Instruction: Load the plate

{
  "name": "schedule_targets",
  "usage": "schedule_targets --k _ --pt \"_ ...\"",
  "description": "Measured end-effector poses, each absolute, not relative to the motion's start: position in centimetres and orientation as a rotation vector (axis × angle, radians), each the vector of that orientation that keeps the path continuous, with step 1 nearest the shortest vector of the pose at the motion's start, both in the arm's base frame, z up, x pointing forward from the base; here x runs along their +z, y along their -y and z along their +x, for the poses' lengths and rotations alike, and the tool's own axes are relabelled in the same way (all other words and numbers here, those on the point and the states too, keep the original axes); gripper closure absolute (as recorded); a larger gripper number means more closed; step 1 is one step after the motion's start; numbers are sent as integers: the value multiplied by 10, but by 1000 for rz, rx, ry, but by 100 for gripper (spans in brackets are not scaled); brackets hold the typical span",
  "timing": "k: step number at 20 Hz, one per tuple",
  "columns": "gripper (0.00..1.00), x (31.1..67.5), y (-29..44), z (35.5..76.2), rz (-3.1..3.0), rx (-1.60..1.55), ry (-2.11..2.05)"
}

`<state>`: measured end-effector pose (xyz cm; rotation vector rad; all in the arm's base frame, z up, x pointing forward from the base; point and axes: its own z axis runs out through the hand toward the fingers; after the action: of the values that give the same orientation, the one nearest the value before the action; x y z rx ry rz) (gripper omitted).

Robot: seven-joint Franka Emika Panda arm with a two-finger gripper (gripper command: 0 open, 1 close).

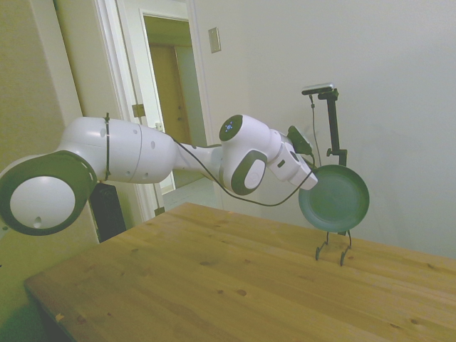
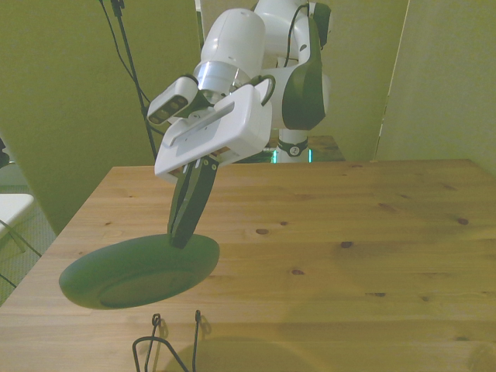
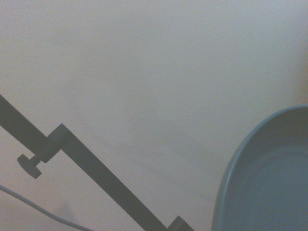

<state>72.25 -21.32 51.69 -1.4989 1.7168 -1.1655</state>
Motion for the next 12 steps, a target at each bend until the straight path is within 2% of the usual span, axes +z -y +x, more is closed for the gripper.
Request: schedule_targets --k 12 --pt "100 496 232 720 -1457 -1142 -1653"
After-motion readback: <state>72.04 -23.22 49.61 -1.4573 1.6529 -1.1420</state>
